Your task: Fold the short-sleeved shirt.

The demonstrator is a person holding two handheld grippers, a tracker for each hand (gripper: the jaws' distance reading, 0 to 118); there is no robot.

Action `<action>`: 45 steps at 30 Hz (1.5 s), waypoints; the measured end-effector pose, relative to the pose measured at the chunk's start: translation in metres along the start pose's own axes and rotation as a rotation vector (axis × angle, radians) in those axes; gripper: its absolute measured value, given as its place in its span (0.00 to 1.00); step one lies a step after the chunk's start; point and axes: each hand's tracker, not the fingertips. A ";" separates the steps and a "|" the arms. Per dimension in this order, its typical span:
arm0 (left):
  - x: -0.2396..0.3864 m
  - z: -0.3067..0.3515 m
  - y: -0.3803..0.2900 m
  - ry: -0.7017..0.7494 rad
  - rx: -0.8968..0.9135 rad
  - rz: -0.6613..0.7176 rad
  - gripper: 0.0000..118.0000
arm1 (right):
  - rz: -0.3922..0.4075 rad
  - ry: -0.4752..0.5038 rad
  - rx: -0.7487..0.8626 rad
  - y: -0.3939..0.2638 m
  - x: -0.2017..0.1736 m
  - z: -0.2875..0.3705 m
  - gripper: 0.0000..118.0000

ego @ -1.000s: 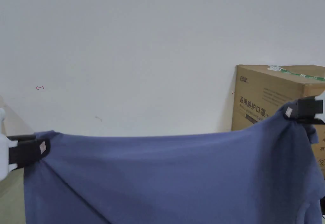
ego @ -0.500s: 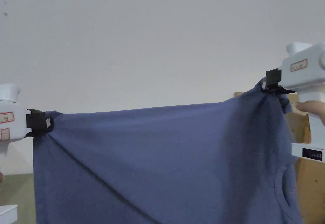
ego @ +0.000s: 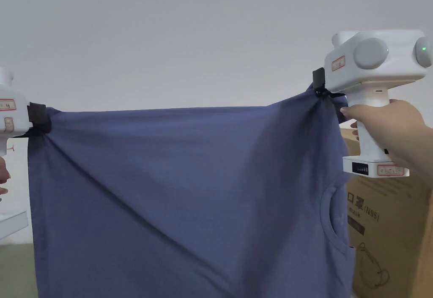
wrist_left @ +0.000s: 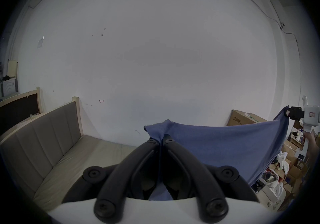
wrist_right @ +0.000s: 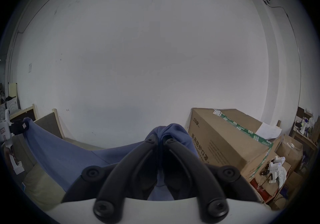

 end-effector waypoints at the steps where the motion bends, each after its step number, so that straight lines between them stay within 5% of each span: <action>1: -0.002 -0.012 -0.009 0.010 -0.010 0.004 0.02 | -0.010 0.006 -0.004 -0.011 -0.001 -0.012 0.03; 11: -0.024 -0.062 -0.221 0.050 -0.377 0.032 0.02 | -0.104 0.052 -0.378 -0.281 0.003 -0.077 0.03; 16: -0.042 0.017 -0.326 -0.011 -0.550 0.031 0.02 | -0.047 0.067 -0.611 -0.419 0.027 0.003 0.03; 19: -0.049 0.094 -0.359 -0.037 -0.603 0.044 0.02 | -0.137 0.126 -0.709 -0.468 0.056 0.080 0.04; 23: -0.056 0.191 -0.384 -0.097 -0.669 0.044 0.02 | -0.267 0.168 -0.782 -0.486 0.089 0.189 0.03; 30: -0.063 0.309 -0.411 -0.127 -0.753 -0.012 0.02 | -0.188 0.244 -0.869 -0.500 0.090 0.309 0.03; 37: -0.073 0.361 -0.433 -0.117 -0.825 -0.046 0.02 | -0.187 0.243 -0.956 -0.520 0.071 0.348 0.03; 41: -0.076 0.367 -0.446 -0.114 -0.881 -0.079 0.02 | -0.080 0.255 -1.059 -0.540 0.057 0.345 0.03; 45: -0.073 0.363 -0.463 -0.101 -0.948 -0.147 0.02 | -0.088 0.223 -1.128 -0.560 0.048 0.332 0.03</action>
